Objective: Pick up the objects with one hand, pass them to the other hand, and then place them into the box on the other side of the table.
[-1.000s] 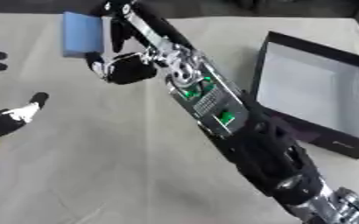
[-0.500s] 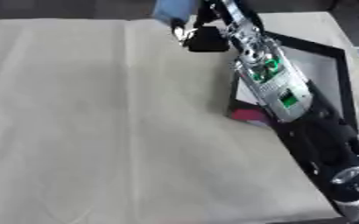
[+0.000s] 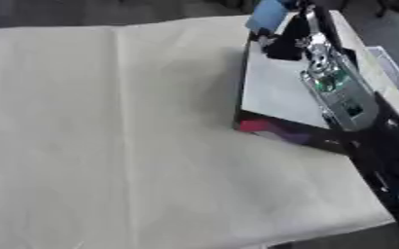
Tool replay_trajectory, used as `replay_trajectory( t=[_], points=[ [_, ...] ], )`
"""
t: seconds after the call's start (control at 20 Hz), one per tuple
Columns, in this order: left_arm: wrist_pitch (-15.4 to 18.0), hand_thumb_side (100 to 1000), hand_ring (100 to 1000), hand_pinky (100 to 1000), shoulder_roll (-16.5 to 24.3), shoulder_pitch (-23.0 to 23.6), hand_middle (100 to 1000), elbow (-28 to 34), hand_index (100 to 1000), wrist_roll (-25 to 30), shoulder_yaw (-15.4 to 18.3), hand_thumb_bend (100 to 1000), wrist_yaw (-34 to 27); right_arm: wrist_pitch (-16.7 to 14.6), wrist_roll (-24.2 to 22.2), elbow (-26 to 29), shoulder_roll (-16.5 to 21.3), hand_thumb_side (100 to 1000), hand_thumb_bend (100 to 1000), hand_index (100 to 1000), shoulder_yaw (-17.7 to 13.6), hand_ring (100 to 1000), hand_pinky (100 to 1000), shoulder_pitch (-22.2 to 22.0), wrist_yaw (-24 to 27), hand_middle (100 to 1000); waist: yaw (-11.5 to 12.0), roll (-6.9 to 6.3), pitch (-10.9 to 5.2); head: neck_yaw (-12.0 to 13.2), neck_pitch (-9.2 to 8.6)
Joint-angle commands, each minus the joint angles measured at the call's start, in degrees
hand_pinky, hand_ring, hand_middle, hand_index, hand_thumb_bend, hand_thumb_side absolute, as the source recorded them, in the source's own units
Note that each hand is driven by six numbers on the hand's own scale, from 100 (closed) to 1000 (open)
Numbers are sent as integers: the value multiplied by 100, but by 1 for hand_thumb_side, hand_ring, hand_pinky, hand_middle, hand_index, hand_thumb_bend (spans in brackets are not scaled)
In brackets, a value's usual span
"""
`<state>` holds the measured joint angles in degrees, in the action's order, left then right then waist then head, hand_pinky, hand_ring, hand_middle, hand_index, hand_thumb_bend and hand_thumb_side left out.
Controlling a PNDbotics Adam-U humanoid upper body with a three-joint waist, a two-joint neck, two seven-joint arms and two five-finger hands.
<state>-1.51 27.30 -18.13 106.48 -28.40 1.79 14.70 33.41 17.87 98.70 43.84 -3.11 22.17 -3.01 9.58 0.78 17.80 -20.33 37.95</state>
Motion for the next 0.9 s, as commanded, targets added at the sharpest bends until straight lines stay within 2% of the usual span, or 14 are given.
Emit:
replay_trajectory(
  t=[0.05, 0.2, 0.45, 0.55, 0.6, 0.65, 0.75, 0.9],
  points=[
    [6, 555, 734, 792, 272, -10, 768, 198, 892, -204, 216, 328, -163, 132, -86, -176, 377, 100, 100, 503, -212, 537, 737, -89, -156, 329, 2, -19, -79, -63, -113],
    [-15, 516, 732, 792, 322, 7, 765, 238, 888, -308, 310, 331, -222, 240, -273, -343, 475, 100, 141, 506, -278, 546, 736, -193, -419, 340, 10, -25, -78, -85, -157],
    [-32, 503, 733, 794, 372, 19, 766, 283, 888, -428, 410, 335, -223, 395, -746, -551, 600, 100, 231, 543, -328, 570, 742, -251, -936, 396, 35, -22, -87, -129, -198],
    [-47, 498, 732, 794, 389, 28, 765, 289, 888, -471, 442, 334, -216, 397, -951, -584, 630, 100, 356, 632, -356, 607, 757, -264, -1144, 479, 40, -17, -92, -131, -200],
    [-57, 499, 733, 794, 396, 33, 765, 288, 888, -488, 454, 334, -212, 374, -1044, -587, 637, 100, 391, 703, -373, 646, 777, -269, -1266, 551, 41, -15, -94, -126, -198],
    [-68, 499, 734, 794, 401, 39, 766, 284, 889, -500, 464, 334, -210, 338, -1128, -584, 644, 182, 468, 789, -392, 698, 802, -275, -1417, 617, 41, -13, -96, -111, -195],
    [-90, 495, 734, 795, 414, 55, 767, 272, 889, -508, 476, 336, -205, 260, -1296, -591, 654, 295, 549, 874, -427, 762, 832, -297, -1810, 716, 43, -11, -96, -60, -191],
    [-119, 491, 736, 797, 443, 83, 768, 260, 891, -509, 494, 338, -182, 206, -1597, -624, 656, 332, 600, 940, -520, 817, 858, -329, -2331, 811, 48, -14, -97, 1, -187]
  ],
)
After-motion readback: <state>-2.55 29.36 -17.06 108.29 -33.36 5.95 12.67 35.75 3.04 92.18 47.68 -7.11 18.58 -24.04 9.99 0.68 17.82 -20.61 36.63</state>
